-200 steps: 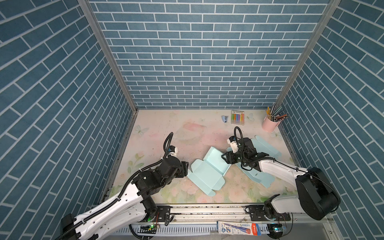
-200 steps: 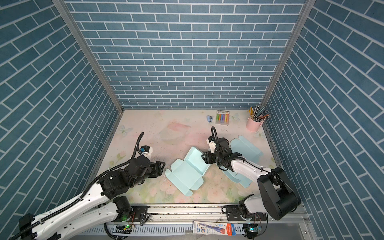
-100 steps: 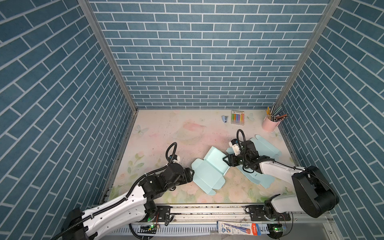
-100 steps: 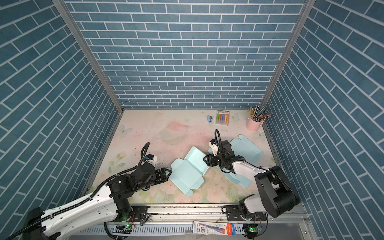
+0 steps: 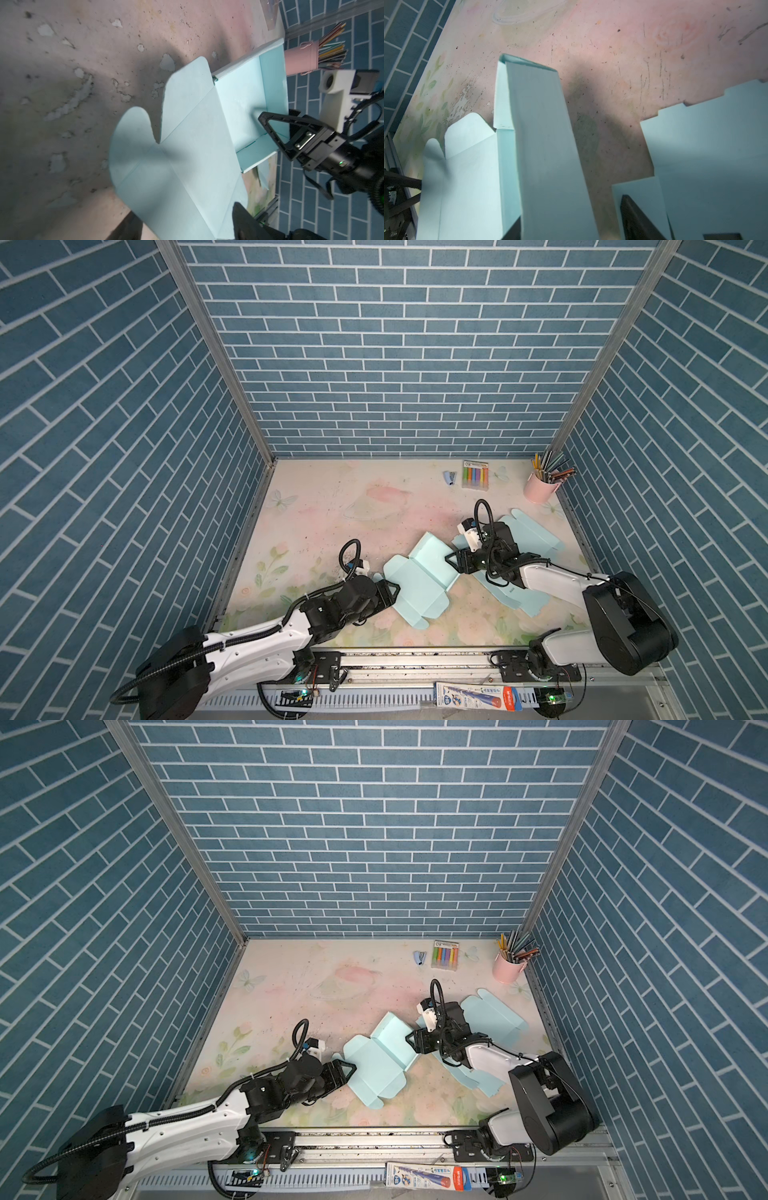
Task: Fold the paper box
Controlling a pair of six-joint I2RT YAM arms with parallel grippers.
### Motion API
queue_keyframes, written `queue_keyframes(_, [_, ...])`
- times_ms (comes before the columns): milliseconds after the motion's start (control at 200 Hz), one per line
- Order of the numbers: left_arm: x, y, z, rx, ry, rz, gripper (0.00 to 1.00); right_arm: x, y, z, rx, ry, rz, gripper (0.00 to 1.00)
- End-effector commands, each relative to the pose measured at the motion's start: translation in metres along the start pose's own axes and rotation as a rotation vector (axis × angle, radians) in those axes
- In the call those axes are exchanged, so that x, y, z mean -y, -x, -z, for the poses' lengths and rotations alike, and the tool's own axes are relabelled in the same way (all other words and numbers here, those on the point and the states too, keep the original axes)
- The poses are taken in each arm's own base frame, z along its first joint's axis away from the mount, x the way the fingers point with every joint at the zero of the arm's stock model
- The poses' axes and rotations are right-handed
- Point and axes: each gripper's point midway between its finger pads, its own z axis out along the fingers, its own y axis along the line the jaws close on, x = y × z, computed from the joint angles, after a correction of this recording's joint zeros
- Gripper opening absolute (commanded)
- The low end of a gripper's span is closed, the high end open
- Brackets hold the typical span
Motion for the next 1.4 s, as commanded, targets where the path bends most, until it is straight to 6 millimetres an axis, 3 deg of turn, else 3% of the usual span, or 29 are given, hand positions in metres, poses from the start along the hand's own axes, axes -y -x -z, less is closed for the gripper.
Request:
queue_keyframes(0, [0.025, 0.006, -0.004, 0.027, -0.085, 0.026, 0.54, -0.002, -0.003, 0.001, 0.006, 0.018, 0.037, 0.61])
queue_keyframes(310, [0.016, 0.017, -0.006, 0.11, -0.074, 0.108, 0.32, -0.005, -0.002, 0.003, 0.016, 0.032, 0.046, 0.61])
queue_keyframes(415, [0.009, 0.021, -0.005, 0.14, -0.044, 0.132, 0.2, -0.005, 0.0, 0.005, 0.025, 0.03, 0.049, 0.63])
queue_keyframes(590, [0.003, 0.029, -0.001, 0.193, -0.023, 0.168, 0.04, -0.012, 0.002, 0.011, 0.047, 0.058, 0.058, 0.7])
queue_keyframes(675, [0.004, 0.032, 0.001, 0.207, -0.009, 0.163, 0.0, -0.018, 0.002, 0.018, 0.056, 0.074, 0.062, 0.74])
queue_keyframes(785, [0.006, 0.038, 0.007, 0.224, 0.013, 0.144, 0.0, -0.025, 0.006, 0.035, 0.103, 0.073, 0.055, 0.87])
queue_keyframes(985, [0.03, 0.081, 0.052, 0.219, 0.057, -0.055, 0.0, -0.048, 0.015, 0.078, 0.256, 0.117, 0.121, 0.95])
queue_keyframes(1135, [0.051, 0.108, 0.085, 0.071, 0.114, -0.339, 0.0, -0.058, 0.036, 0.101, 0.403, 0.117, 0.196, 0.97])
queue_keyframes(1265, [0.071, 0.121, 0.11, -0.071, 0.234, -0.599, 0.0, -0.096, 0.074, 0.134, 0.646, 0.23, 0.397, 0.95])
queue_keyframes(1395, [0.096, 0.115, 0.117, -0.188, 0.233, -0.753, 0.0, -0.136, 0.096, 0.16, 0.843, 0.36, 0.671, 0.92])
